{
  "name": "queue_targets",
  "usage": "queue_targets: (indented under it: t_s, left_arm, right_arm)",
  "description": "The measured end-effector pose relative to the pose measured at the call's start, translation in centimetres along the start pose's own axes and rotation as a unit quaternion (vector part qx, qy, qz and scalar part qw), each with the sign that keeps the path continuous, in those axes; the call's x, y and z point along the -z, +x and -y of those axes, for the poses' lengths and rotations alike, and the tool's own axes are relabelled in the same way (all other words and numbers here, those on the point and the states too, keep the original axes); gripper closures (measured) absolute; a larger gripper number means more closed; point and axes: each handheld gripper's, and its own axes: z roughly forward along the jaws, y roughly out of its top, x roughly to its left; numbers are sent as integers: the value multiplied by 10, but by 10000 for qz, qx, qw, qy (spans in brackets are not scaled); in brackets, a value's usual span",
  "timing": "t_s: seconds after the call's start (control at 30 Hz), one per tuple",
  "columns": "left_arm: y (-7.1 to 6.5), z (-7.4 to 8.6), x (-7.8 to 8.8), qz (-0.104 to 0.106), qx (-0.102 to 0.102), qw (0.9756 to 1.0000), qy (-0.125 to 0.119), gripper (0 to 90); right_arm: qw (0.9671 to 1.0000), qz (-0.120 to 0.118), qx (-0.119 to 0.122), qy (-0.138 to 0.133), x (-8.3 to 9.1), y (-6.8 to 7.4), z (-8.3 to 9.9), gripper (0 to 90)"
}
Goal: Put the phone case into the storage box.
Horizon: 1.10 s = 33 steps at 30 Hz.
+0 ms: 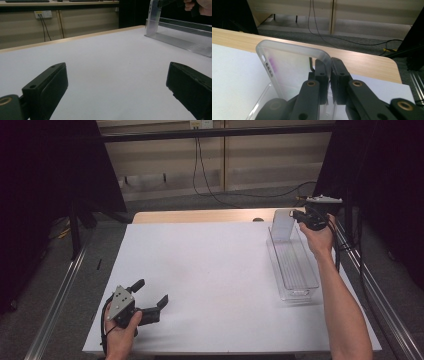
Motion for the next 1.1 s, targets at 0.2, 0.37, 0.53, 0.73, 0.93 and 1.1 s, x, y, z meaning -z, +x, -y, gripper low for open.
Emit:
queue_targets:
  t_s: [0.2, 0.37, 0.53, 0.73, 0.93, 1.1]
  left_arm:
    - [0, 0, 0, 5, -8, 10000, 0, 39]
    - [0, 0, 0, 14, -26, 10000, 6, 39]
    - [0, 0, 0, -15, -20, 10000, 1, 39]
    - [1, 0, 0, -28, 0, 10000, 2, 38]
    - [1, 0, 0, -22, -16, 10000, -26, 39]
    - [1, 0, 0, -28, -18, 10000, -15, 39]
  right_arm:
    - [10000, 31, -38, -44, -2, 1, 0, 845]
    - [10000, 69, -26, -32, -2, 1, 0, 841]
    - [9999, 76, -85, -71, 0, -1, -1, 805]
    - [9999, 29, -100, -79, 1, -2, -1, 805]
    - [9999, -19, -136, -86, 1, -2, 0, 789]
    - [9998, -46, -167, -75, 2, -3, 0, 764]
